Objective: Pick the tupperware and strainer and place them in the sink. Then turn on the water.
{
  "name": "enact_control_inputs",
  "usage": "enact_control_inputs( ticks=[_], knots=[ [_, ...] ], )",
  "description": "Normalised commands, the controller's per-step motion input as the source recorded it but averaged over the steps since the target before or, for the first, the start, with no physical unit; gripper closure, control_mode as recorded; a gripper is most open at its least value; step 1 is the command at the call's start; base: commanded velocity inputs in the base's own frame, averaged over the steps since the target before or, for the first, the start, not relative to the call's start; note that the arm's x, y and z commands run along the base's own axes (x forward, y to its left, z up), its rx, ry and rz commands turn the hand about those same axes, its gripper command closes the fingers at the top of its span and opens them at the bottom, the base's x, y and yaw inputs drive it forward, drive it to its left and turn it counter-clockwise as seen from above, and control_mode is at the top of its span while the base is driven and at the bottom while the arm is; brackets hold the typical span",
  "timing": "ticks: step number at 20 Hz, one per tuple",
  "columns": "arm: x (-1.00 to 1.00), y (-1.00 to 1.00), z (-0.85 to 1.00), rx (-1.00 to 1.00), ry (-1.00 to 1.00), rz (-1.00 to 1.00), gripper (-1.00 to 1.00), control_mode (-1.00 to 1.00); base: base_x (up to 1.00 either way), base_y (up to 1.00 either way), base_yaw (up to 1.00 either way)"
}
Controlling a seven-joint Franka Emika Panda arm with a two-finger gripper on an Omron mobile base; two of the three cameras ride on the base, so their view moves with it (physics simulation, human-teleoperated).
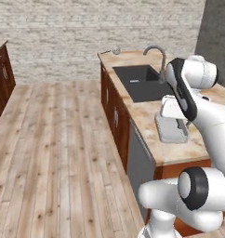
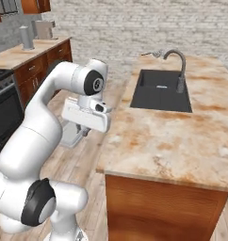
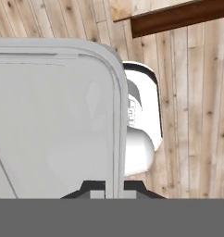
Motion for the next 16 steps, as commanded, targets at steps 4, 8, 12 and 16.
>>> enact_control_inputs(
  ticks=[4,8,12,16],
  knots=[
    [0.0,0.0,0.0,0.0,0.0,0.0,1.0,1.0,-0.13,1.0,-0.1],
    [0.0,0.0,0.0,0.0,0.0,0.0,1.0,1.0,0.31,0.94,-0.47],
    [0.0,0.0,0.0,0.0,0.0,0.0,1.0,1.0,0.54,0.91,-0.68],
    [0.0,0.0,0.0,0.0,0.0,0.0,1.0,1.0,0.5,0.97,-0.64]
  ],
)
